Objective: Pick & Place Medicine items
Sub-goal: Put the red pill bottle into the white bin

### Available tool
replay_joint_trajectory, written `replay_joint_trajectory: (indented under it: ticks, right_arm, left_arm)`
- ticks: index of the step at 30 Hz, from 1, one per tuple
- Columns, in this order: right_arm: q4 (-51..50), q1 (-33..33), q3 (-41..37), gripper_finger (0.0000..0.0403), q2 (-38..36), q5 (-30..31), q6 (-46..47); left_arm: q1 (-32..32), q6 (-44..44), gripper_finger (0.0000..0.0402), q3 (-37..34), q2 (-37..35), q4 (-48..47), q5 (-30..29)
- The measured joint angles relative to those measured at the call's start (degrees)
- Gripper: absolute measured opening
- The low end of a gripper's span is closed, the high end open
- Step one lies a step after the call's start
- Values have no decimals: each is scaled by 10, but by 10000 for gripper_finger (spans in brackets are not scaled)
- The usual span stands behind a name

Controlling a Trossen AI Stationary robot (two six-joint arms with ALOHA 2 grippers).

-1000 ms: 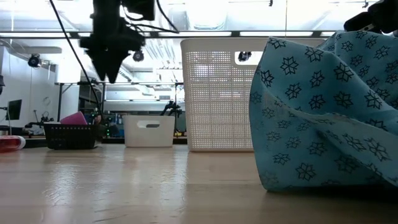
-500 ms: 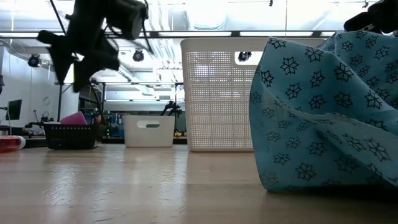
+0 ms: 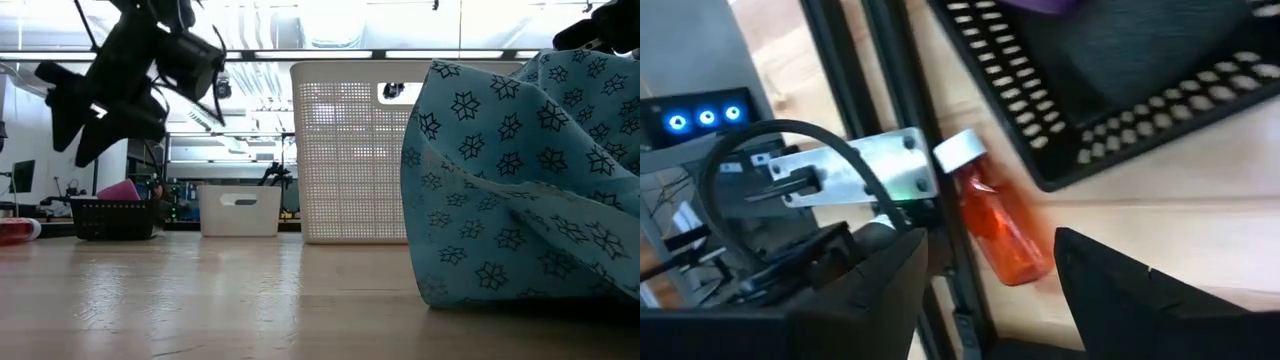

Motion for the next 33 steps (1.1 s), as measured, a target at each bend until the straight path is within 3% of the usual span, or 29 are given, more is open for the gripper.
replay_joint_trajectory:
  ticks: [16, 28, 33]
  right_arm:
    - [0, 0, 0, 224, 0, 0, 0]
    - [0, 0, 0, 224, 0, 0, 0]
    - [0, 0, 0, 224, 0, 0, 0]
  left_arm:
    - [64, 13, 212, -97, -111, 7, 20]
    - [67, 34, 211, -107, -117, 63, 3]
    - [71, -37, 211, -109, -117, 62, 3]
